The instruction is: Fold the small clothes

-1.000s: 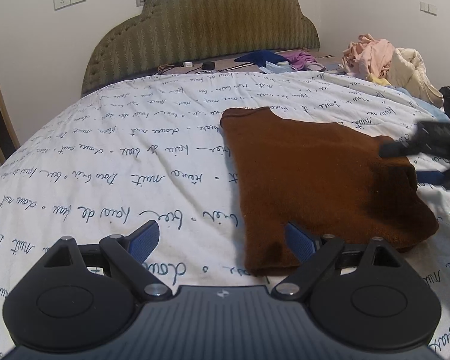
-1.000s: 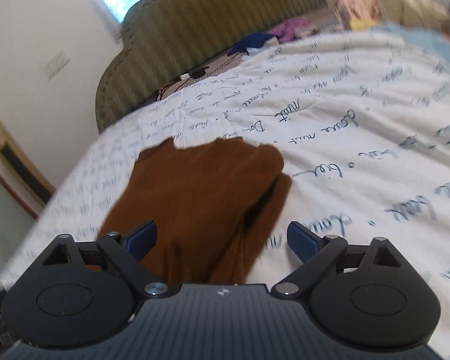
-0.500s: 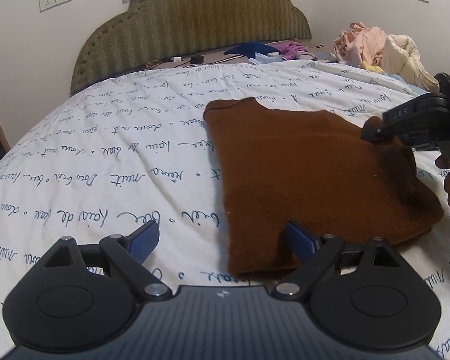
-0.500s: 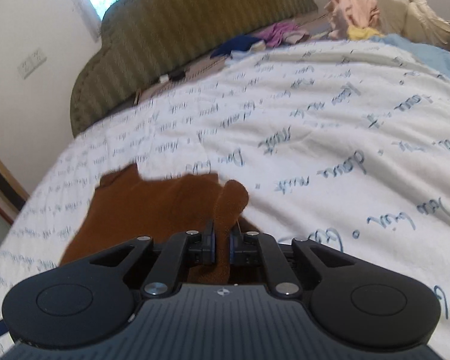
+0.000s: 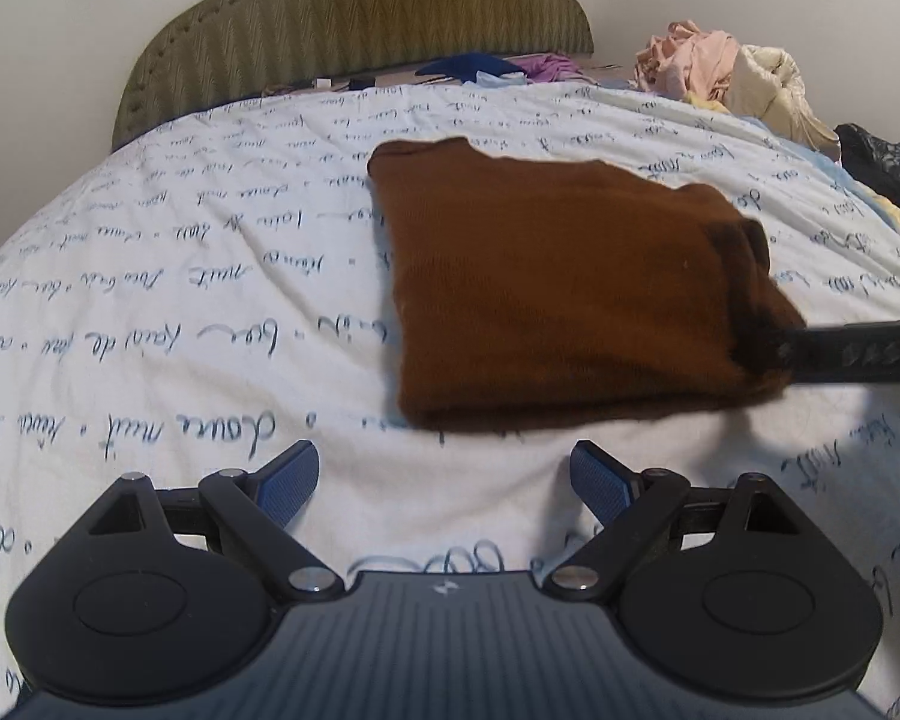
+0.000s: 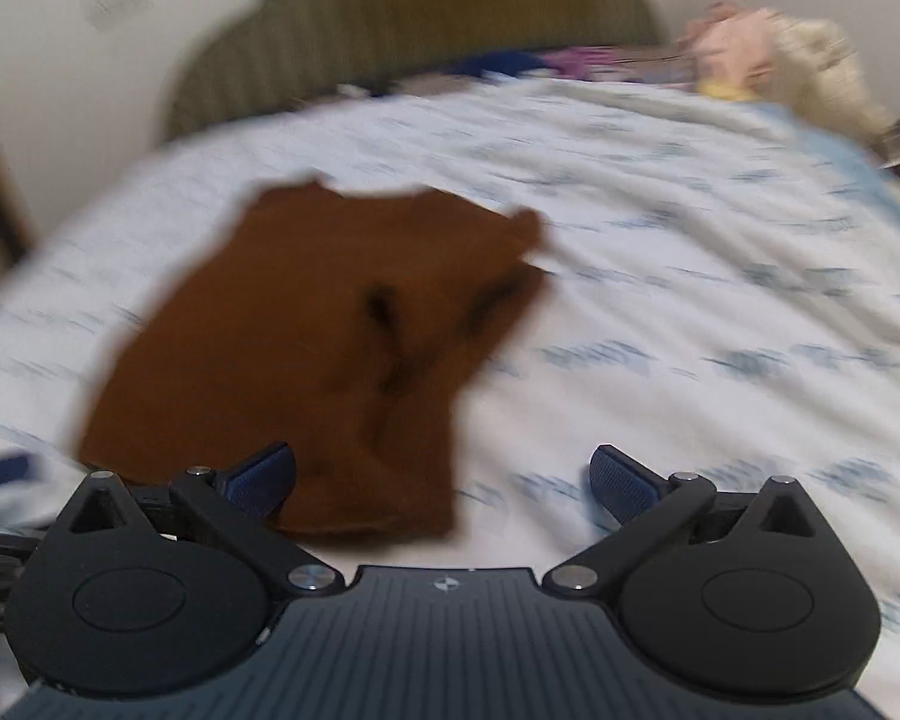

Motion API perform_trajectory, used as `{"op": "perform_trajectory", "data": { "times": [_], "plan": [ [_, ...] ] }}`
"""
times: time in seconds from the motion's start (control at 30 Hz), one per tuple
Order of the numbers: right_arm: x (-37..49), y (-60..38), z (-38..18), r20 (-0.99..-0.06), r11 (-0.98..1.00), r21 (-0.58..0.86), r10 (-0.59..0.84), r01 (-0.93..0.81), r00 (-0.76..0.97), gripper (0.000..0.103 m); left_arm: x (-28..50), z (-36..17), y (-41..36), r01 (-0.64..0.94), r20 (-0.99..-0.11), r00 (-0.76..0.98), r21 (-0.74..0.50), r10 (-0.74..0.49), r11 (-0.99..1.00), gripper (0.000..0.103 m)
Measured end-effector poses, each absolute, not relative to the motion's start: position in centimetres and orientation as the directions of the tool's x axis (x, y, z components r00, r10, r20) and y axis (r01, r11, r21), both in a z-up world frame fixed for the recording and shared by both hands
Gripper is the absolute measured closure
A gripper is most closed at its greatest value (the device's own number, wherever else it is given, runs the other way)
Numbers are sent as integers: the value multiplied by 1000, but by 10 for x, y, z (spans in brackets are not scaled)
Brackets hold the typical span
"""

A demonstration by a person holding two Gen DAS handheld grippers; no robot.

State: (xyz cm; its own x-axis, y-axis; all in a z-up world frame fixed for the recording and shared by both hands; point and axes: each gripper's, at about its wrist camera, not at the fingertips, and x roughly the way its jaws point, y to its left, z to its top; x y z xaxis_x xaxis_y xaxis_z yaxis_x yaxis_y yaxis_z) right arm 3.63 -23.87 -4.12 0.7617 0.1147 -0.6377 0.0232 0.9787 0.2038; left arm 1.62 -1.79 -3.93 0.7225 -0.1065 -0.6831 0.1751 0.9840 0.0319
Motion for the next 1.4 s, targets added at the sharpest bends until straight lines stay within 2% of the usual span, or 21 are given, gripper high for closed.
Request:
{"op": "perform_trajectory", "data": {
  "times": [0.13, 0.3, 0.43, 0.67, 1.0, 1.07, 1.4],
  "plan": [
    [7, -241, -33, -604, 960, 274, 128, 53, 787, 0, 9, -43, -14, 149, -675, 732, 26, -92, 989, 11],
    [-14, -226, -41, -635, 970, 238, 118, 47, 764, 0, 4, -48, -17, 143, -665, 743, 46, -77, 989, 11],
    [-22, -223, -50, -638, 963, 267, 152, 32, 755, 0, 2, -50, -18, 140, -660, 748, 49, -73, 989, 11],
    [-30, -216, -48, -623, 971, 239, 145, 10, 769, 0, 0, -53, -18, 123, -654, 754, 54, -58, 991, 5],
    [-31, -214, -54, -620, 976, 217, 119, 24, 776, 0, -6, -55, -14, 99, -633, 773, 52, -44, 994, 4],
    [-31, -212, -56, -621, 980, 197, 111, 17, 776, 0, -7, -56, -13, 90, -631, 775, 53, -36, 995, 0],
    [-33, -207, -60, -614, 987, 160, 88, 15, 784, 0, -9, -60, -16, 87, -630, 776, 72, -22, 994, 0]
  ]
}}
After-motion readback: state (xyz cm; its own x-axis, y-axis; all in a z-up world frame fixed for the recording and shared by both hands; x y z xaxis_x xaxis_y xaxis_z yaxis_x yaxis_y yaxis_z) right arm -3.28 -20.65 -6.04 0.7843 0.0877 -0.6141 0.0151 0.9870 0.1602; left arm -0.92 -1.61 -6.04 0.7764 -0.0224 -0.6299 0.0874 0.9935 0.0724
